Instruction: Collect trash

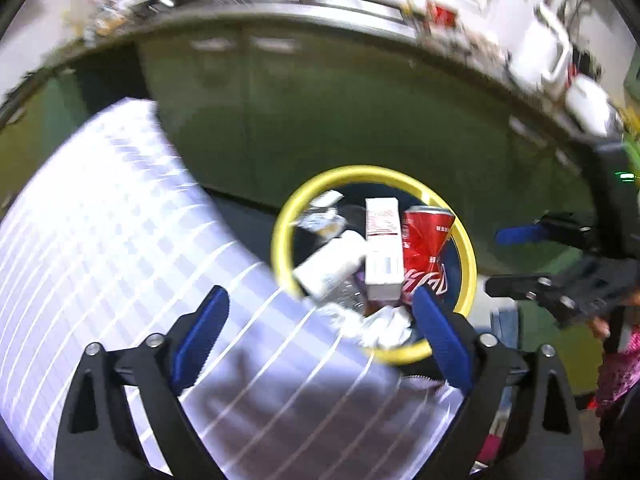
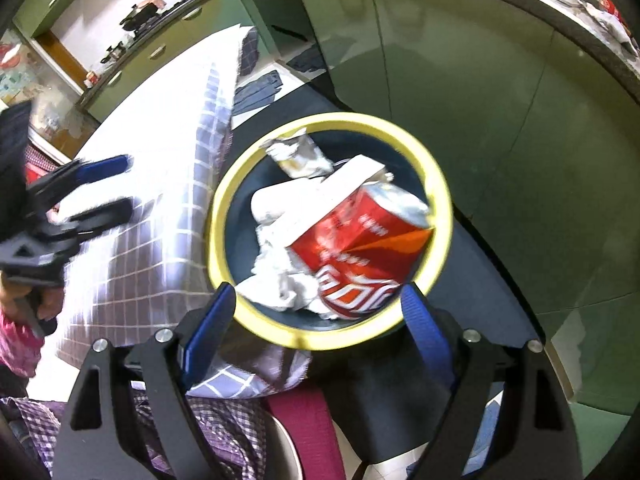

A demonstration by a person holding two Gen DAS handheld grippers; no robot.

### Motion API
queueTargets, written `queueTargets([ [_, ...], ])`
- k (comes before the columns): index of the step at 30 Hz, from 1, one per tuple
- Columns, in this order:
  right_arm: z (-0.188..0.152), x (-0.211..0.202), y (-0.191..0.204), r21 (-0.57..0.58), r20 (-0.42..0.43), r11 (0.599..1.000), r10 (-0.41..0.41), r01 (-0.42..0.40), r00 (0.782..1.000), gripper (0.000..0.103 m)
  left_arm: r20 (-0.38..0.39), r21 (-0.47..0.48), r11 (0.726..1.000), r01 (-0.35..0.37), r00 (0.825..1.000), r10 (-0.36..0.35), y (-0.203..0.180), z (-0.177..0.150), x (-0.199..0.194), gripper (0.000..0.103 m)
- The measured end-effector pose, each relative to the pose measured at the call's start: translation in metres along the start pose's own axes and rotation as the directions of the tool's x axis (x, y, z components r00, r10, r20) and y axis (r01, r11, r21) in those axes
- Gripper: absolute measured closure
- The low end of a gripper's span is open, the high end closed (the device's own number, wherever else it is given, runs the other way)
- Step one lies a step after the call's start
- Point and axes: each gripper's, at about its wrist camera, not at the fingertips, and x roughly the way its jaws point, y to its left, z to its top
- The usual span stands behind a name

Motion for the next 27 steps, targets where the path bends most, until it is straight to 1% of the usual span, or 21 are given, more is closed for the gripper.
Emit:
queueTargets([
  [1,-0.003,0.001,0.005,-0.004,0.004,1.000,0.009,-0.009,1.000,0.023,0.033,-0.015,1.000,-0.018,0.999,0.018,0.006,-0.007,-0.014,0.007],
  [2,-0.006,0.002,0.010,-0.006,0.008,1.000,0.015,-0.015,1.000,0.023,0.081,-0.038,0.998,-0.053,0.995,0.056,0.014,-0.021,-0.033,0.005],
  [3,-0.009,0.002,0.016,-0.010,0.015,1.000,0.022,-0.022,1.000,0.023,0.123,-0.065,0.993,-0.103,0.986,0.111,0.022,-0.036,-0.053,0.005],
  [4,-0.012,0.001,0.022,-0.016,0.025,1.000,0.027,-0.027,0.999,0.023,0.148,-0.082,0.987,-0.141,0.977,0.152,0.030,-0.046,-0.068,0.005],
  [5,-0.015,-0.001,0.029,-0.022,0.037,0.999,0.030,-0.030,0.999,0.023,0.183,-0.115,0.972,-0.204,0.957,0.223,0.039,-0.065,-0.088,0.005],
  [6,-0.017,-0.003,0.033,-0.028,0.048,0.999,0.032,-0.031,0.998,0.023,0.196,-0.142,0.960,-0.240,0.944,0.265,0.043,-0.077,-0.100,0.005],
  [7,-0.021,-0.007,0.042,-0.040,0.069,0.999,0.033,-0.030,0.997,0.023,0.204,-0.183,0.943,-0.279,0.927,0.314,0.051,-0.093,-0.113,0.005],
  [8,-0.023,-0.010,0.049,-0.050,0.083,0.998,0.031,-0.027,0.996,0.023,0.204,-0.239,0.918,-0.317,0.908,0.367,0.061,-0.112,-0.129,0.005],
  [9,-0.027,-0.015,0.058,-0.065,0.106,0.998,0.025,-0.018,0.994,0.022,0.200,-0.271,0.903,-0.333,0.898,0.391,0.071,-0.123,-0.138,0.005],
  [10,-0.031,-0.021,0.069,-0.083,0.131,0.997,0.016,-0.005,0.991,0.021,0.195,-0.324,0.878,-0.352,0.883,0.426,0.080,-0.141,-0.153,0.005],
  [12,-0.039,-0.035,0.087,-0.114,0.182,0.993,0.006,0.015,0.983,0.017,0.188,-0.394,0.843,-0.366,0.866,0.463,0.095,-0.169,-0.177,0.005],
  [13,-0.046,-0.048,0.101,-0.138,0.229,0.990,0.002,0.030,0.974,0.015,0.182,-0.433,0.820,-0.375,0.854,0.486,0.100,-0.184,-0.191,0.005],
  [15,-0.058,-0.071,0.121,-0.172,0.306,0.984,0.019,0.036,0.952,0.006,0.169,-0.468,0.791,-0.394,0.839,0.517,0.105,-0.205,-0.207,0.005],
  [16,-0.062,-0.079,0.127,-0.187,0.334,0.982,0.029,0.036,0.942,0.006,0.163,-0.491,0.771,-0.405,0.827,0.538,0.107,-0.217,-0.218,0.005],
  [17,-0.069,-0.089,0.136,-0.203,0.368,0.978,0.038,0.040,0.929,0.006,0.165,-0.503,0.761,-0.410,0.818,0.550,0.108,-0.225,-0.230,0.005],
  [18,-0.074,-0.096,0.142,-0.211,0.392,0.976,0.034,0.054,0.919,0.006,0.175,-0.511,0.753,-0.414,0.808,0.563,0.106,-0.231,-0.240,0.005],
  [19,-0.080,-0.103,0.148,-0.217,0.421,0.973,0.021,0.078,0.907,0.006,0.187,-0.515,0.745,-0.424,0.793,0.580,0.103,-0.241,-0.251,0.005],
  [20,-0.082,-0.106,0.150,-0.216,0.436,0.972,0.012,0.092,0.900,0.006,0.204,-0.517,0.738,-0.434,0.775,0.598,0.099,-0.247,-0.260,0.005],
  [22,-0.087,-0.112,0.155,-0.210,0.469,0.970,-0.011,0.124,0.883,0.006,0.230,-0.516,0.731,-0.447,0.750,0.621,0.090,-0.259,-0.276,0.005],
  [24,-0.090,-0.114,0.158,-0.202,0.494,0.968,-0.033,0.152,0.869,0.006,0.239,-0.520,0.726,-0.449,0.740,0.629,0.083,-0.266,-0.286,0.005],
  [27,-0.094,-0.112,0.161,-0.199,0.514,0.960,-0.070,0.198,0.855,0.006,0.249,-0.529,0.729,-0.435,0.741,0.623,0.077,-0.273,-0.294,0.005],
])
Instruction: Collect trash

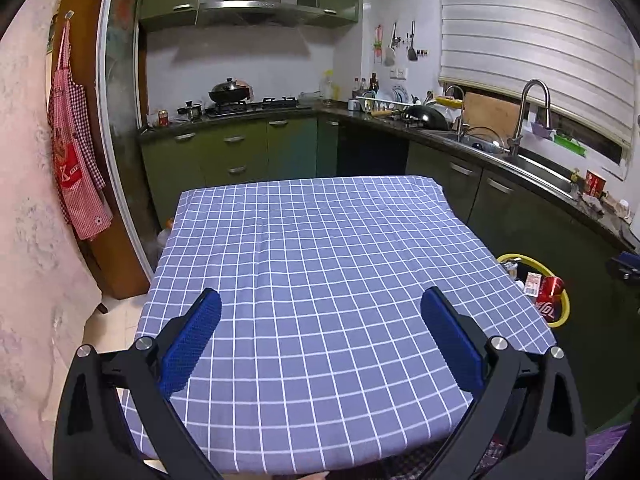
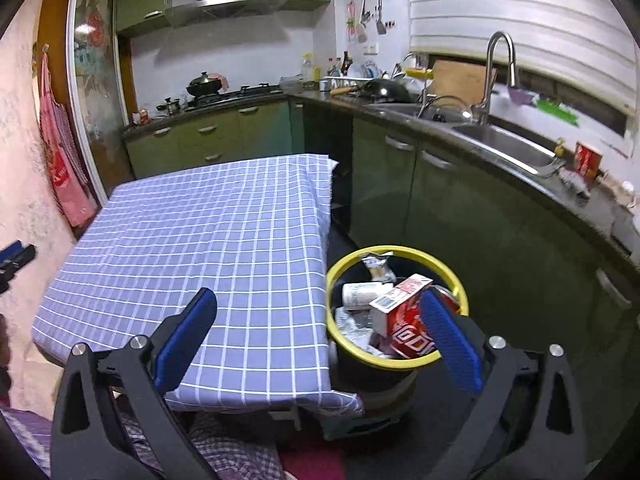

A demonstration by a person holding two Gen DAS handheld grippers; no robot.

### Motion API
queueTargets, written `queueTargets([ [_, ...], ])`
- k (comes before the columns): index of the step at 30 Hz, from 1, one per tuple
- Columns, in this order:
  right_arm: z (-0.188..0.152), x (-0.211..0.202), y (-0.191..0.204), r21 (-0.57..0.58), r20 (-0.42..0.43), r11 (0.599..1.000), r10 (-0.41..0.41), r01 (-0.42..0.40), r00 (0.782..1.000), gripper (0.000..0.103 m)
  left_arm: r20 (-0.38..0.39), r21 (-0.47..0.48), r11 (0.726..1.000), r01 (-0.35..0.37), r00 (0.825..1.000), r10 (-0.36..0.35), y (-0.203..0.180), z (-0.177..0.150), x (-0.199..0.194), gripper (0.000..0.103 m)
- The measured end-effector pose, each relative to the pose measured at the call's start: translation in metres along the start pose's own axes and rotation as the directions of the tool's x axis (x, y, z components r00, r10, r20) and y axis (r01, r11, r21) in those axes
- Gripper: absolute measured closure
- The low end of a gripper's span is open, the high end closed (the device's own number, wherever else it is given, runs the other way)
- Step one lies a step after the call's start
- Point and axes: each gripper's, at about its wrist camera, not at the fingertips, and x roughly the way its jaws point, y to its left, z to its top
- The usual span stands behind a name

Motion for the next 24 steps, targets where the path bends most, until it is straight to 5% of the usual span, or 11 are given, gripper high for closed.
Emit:
queueTargets([
  [24,-0.006,0.016,0.008,-0.012,-0.006,1.000,-0.027,0.027,1.000,0.006,-0.015,0.008,1.000,0.002,1.000,-0.002,-0.007,0.001,-0.003,0.005],
])
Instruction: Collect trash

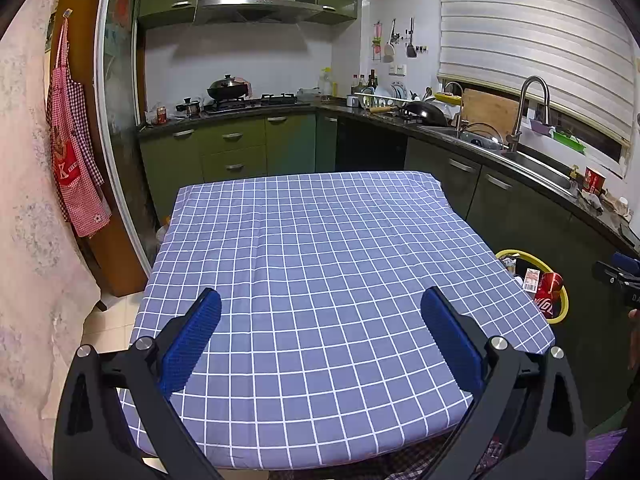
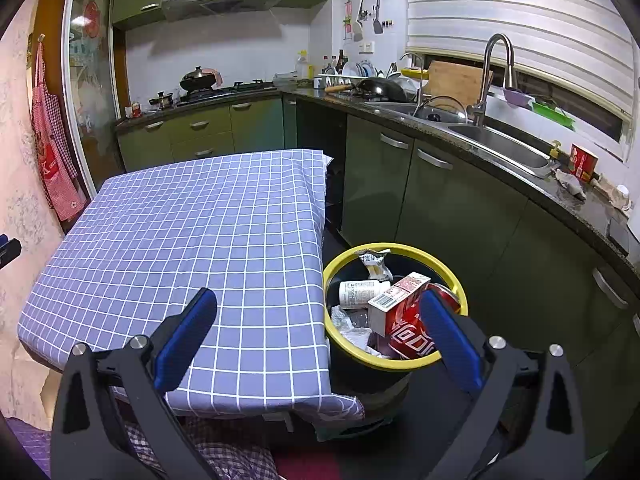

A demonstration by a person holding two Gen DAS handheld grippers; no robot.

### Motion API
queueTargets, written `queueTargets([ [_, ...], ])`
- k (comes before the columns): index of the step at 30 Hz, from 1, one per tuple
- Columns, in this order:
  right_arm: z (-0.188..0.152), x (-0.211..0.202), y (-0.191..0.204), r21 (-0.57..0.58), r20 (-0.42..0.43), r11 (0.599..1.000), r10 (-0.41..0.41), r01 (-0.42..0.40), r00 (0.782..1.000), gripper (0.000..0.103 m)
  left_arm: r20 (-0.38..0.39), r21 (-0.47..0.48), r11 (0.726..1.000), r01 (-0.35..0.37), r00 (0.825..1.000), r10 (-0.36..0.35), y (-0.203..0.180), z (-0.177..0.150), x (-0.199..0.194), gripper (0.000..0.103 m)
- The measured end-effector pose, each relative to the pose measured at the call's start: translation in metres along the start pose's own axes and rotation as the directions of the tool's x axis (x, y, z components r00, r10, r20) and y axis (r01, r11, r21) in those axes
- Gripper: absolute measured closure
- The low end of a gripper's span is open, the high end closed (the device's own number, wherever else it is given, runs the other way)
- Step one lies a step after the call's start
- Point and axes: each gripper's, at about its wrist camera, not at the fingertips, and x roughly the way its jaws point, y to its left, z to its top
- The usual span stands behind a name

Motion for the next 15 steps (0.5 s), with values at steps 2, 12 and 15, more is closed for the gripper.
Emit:
queueTargets([
  [2,0.0003,0.0000,0.0001,-0.001,0.001,1.000,0.001,-0.001,1.000,0.006,-0.003,-0.001,1.000,0.002,1.000,-0.002,0.0001,-0.0001,0.0006,0.005],
  [12,0.0028,0.0004,0.0010,-0.003,0.002,1.000,-0.003,0.003,1.000,0.006,0.001,0.010,1.000,0.008,1.000,-0.008,-0.0020,0.0017,0.0019,0.005],
  [15,0.0033,0.0004,0.0011,-0.002,0.004,1.000,-0.003,0.003,1.000,0.006,0.003,0.012,1.000,0.009,1.000,-0.009,-0.0032,0.0017,0.0016,0.005],
])
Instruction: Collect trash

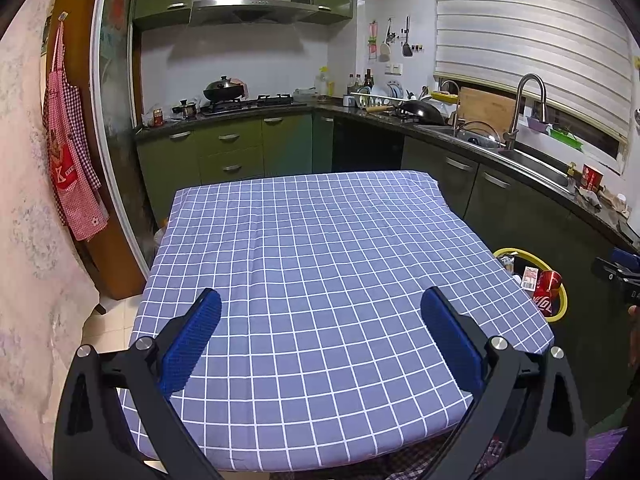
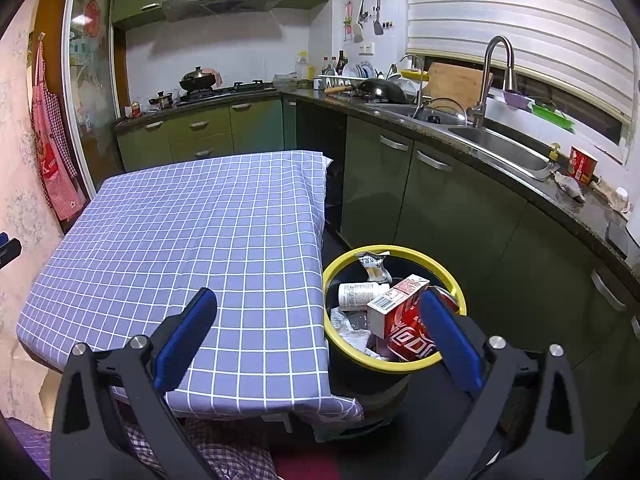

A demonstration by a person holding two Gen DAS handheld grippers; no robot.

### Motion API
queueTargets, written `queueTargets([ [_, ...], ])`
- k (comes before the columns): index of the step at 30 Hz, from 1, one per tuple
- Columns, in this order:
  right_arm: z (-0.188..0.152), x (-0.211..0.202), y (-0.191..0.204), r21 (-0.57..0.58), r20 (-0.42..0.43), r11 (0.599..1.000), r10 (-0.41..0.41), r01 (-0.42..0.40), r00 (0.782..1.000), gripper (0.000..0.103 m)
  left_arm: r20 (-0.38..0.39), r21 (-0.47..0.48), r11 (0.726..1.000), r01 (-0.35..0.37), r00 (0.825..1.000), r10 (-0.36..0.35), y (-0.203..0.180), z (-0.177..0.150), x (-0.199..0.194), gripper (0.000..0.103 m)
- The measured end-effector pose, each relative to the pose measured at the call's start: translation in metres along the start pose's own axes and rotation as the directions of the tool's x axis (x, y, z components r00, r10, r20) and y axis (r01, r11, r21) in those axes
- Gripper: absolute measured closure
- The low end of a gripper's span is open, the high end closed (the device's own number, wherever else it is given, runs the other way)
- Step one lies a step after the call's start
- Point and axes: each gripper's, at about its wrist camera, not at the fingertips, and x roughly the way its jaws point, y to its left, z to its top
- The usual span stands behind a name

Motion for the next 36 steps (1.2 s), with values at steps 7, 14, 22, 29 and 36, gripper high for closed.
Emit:
queueTargets([
  [7,0.0003,0.0002,-0.0006,0.001,0.000,1.000,0.000,0.000,1.000,0.006,-0.002,0.008,1.000,-0.001,1.000,0.001,-0.0019,0.0006,0.0006,0.005],
  [14,0.0005,0.0004,-0.0014,0.003,0.001,1.000,0.001,-0.001,1.000,0.006,-0.002,0.011,1.000,-0.002,1.000,0.002,-0.0030,0.0011,0.0001,0.005],
  [22,0.0004,0.0009,-0.0025,0.007,-0.003,1.000,-0.004,0.004,1.000,0.006,-0.004,0.011,1.000,0.003,1.000,-0.003,-0.0024,0.0021,0.0003,0.005],
  [29,-0.0010,0.0013,-0.0015,0.008,-0.005,1.000,-0.004,0.004,1.000,0.006,-0.003,0.012,1.000,0.002,1.000,-0.002,-0.0022,0.0020,0.0007,0.005],
  [36,-0.0021,0.0029,-0.0004,0.009,-0.009,1.000,-0.005,0.005,1.000,0.006,0.000,0.004,1.000,0.007,1.000,-0.007,-0.0017,0.0022,0.0014,0.005],
])
